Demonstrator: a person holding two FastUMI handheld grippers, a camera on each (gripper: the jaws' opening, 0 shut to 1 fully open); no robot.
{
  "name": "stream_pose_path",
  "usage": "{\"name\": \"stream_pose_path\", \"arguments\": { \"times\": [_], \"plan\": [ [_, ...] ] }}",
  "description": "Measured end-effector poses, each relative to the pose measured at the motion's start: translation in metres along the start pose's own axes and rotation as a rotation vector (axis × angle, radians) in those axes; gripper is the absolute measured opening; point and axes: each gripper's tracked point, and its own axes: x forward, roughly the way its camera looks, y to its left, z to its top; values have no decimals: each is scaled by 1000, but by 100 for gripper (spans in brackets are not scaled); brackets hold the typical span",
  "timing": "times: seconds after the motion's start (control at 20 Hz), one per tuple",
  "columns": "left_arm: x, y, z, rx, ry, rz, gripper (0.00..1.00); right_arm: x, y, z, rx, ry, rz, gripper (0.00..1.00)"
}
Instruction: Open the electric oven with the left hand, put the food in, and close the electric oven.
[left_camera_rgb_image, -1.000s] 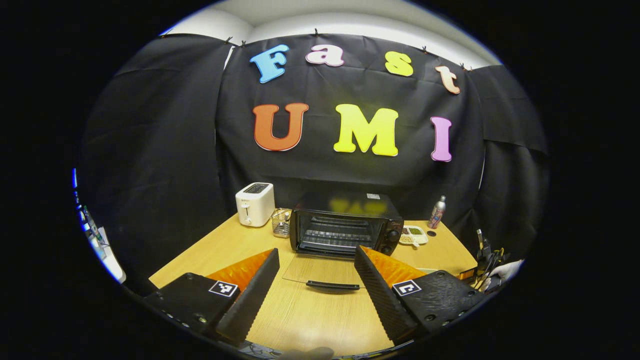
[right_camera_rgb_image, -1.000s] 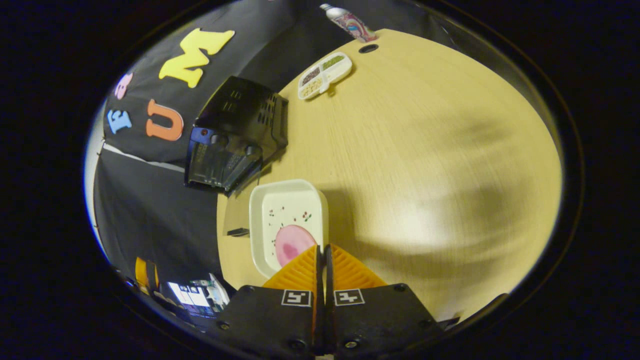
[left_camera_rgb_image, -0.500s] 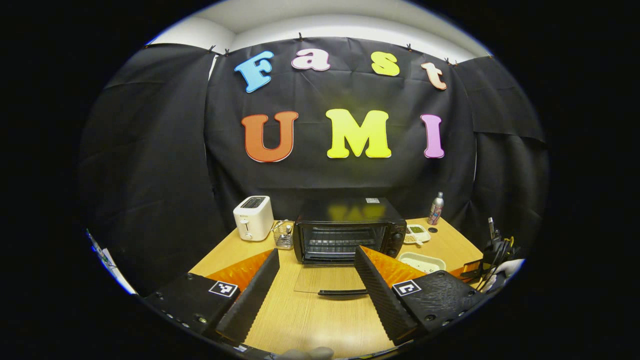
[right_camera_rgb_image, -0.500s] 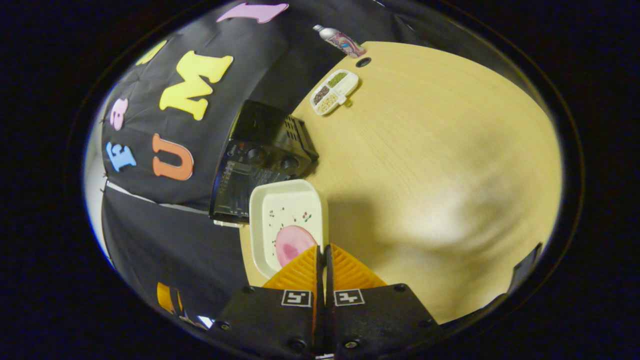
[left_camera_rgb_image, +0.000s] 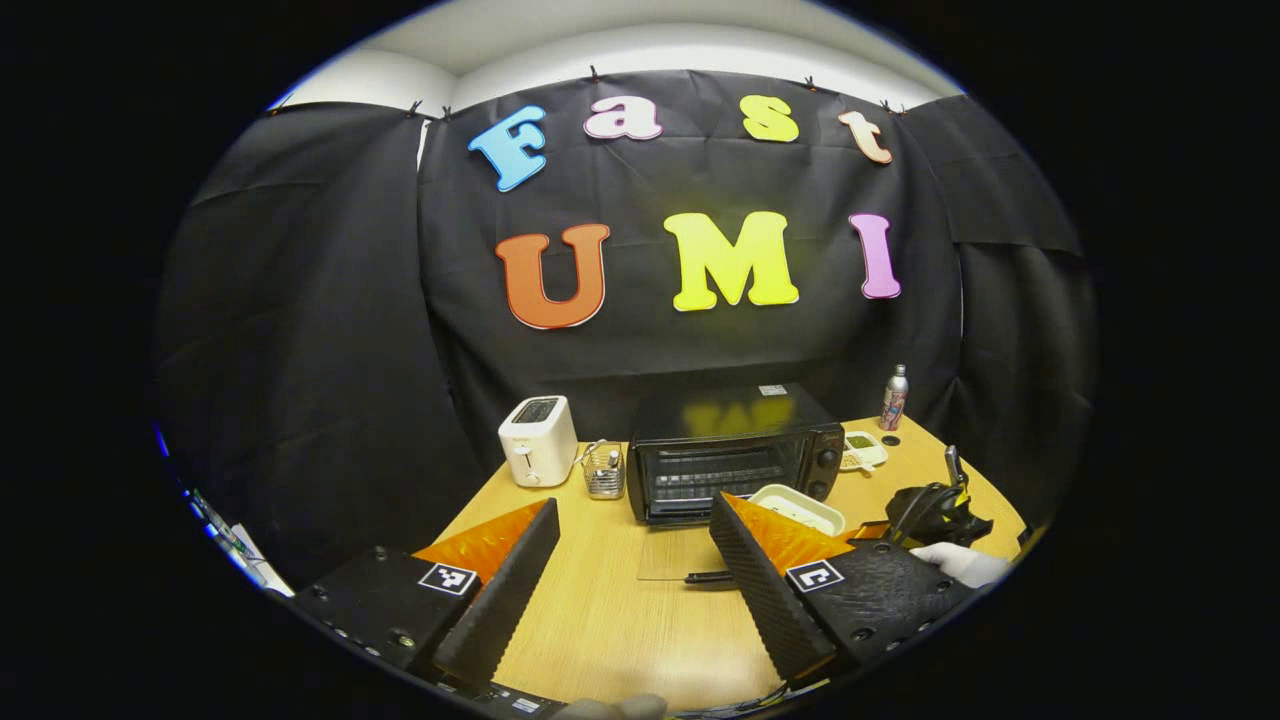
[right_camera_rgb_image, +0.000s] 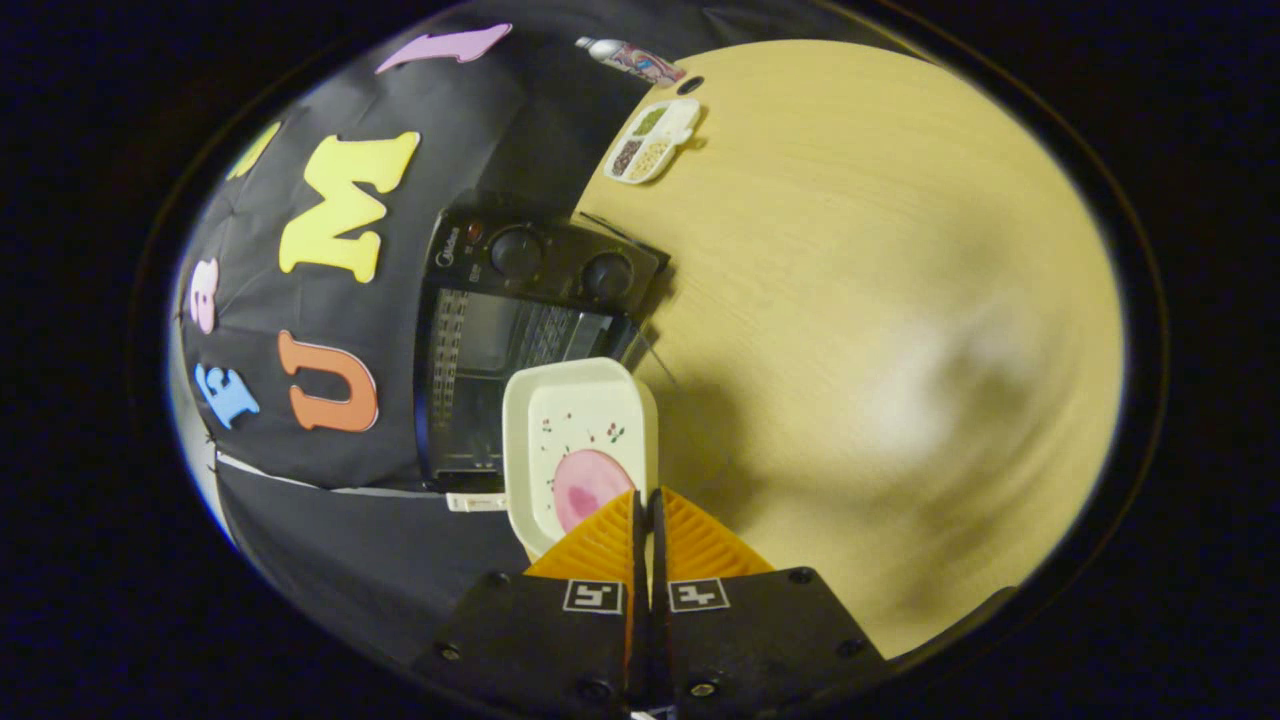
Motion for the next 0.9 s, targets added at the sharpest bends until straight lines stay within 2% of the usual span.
{"name": "stream_pose_path", "arguments": {
  "times": [0.15,0.2,0.25,0.3,0.35,0.4,0.5,0.55,0.6,0.8,0.85,0.9],
  "plan": [
    [3,6,1,-26,12,5,96,26,15,-9,52,-33,-3,0],
    [5,10,2,-24,11,13,96,36,23,-14,61,-32,0,4],
    [7,14,0,-19,18,19,96,44,32,-16,66,-32,7,0],
    [9,17,-3,-17,25,25,96,54,39,-17,68,-39,8,4],
    [12,22,-4,-19,33,31,97,62,46,-15,77,-46,9,0],
    [14,25,-4,-19,37,36,97,69,51,-13,87,-52,10,4],
    [17,34,-5,-22,42,54,97,85,61,-5,97,-69,8,4],
    [18,38,-5,-26,45,64,96,91,65,1,99,-78,10,0],
    [19,42,-5,-29,45,72,97,98,70,8,99,-89,21,4],
    [20,57,-14,-41,68,113,97,117,84,24,68,-117,50,4],
    [22,61,-16,-46,72,125,97,120,89,26,58,-120,66,0],
    [23,64,-18,-51,78,133,97,122,94,29,49,-123,89,5]
  ]
}}
